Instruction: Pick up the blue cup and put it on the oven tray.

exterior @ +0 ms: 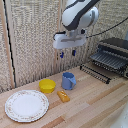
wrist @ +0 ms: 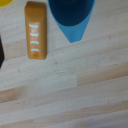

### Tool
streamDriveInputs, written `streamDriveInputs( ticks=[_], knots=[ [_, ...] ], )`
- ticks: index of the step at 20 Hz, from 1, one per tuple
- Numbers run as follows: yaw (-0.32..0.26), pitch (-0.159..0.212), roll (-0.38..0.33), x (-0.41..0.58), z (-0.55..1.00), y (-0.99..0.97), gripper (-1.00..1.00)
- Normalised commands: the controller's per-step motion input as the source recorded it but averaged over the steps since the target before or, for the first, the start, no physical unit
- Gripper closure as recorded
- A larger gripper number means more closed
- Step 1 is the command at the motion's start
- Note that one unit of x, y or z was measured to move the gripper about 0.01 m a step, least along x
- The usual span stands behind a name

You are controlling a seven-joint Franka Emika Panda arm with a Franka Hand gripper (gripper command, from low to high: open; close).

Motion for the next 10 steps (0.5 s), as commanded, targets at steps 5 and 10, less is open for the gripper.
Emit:
streamDriveInputs(
  ticks=[5, 10],
  knots=[
    [-0.006, 0.000, 0.002, -0.125, -0.27, -0.38, -1.00],
    [-0.051, -0.002, 0.000, -0.043, -0.35, -0.11, -1.00]
  ],
)
